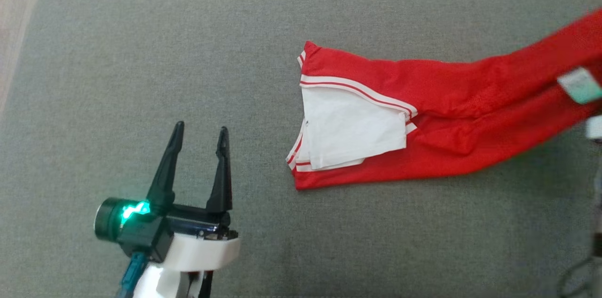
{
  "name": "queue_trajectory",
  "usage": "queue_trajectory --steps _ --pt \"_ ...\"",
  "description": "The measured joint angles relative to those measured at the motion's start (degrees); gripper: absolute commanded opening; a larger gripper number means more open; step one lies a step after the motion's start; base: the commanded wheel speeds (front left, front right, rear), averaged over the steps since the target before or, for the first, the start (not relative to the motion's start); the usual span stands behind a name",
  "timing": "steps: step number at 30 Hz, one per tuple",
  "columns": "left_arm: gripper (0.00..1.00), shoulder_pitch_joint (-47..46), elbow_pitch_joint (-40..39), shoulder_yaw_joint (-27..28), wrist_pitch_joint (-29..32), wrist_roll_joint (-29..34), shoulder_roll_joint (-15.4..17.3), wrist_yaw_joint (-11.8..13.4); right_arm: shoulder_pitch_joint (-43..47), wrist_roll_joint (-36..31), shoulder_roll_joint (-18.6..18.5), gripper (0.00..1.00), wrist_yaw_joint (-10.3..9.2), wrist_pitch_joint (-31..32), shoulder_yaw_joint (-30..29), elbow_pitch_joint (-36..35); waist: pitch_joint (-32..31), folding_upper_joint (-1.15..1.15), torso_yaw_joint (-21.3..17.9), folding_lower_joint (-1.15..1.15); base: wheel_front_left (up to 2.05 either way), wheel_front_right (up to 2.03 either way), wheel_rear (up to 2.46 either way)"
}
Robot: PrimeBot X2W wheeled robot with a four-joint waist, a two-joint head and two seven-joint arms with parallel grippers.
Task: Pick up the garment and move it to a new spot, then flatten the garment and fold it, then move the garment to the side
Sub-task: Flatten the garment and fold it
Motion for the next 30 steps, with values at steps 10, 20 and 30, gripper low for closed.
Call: queue_trajectory --steps 10,20,30 --pt "1.0 0.0 0.7 0.6 0.0 1.2 -1.1 -2.3 1.7 -1.4 10.4 0.0 0.0 4.3 18.6 -12.3 -0.7 0.0 2.7 0.0 0.0 0.0 0.0" --pt "1.0 -0.1 2.0 0.5 0.0 1.2 -2.1 -2.9 -2.9 2.9 10.3 0.72 0.0 -4.2 36.3 4.7 -0.2 0.0 8.3 0.0 0.0 0.0 0.0" --pt "1.0 -0.1 2.4 0.6 0.0 1.2 -2.3 -2.9 -6.6 6.9 10.3 1.0 0.0 -13.5 38.7 9.8 -1.2 0.0 9.2 0.0 0.0 0.0 0.0"
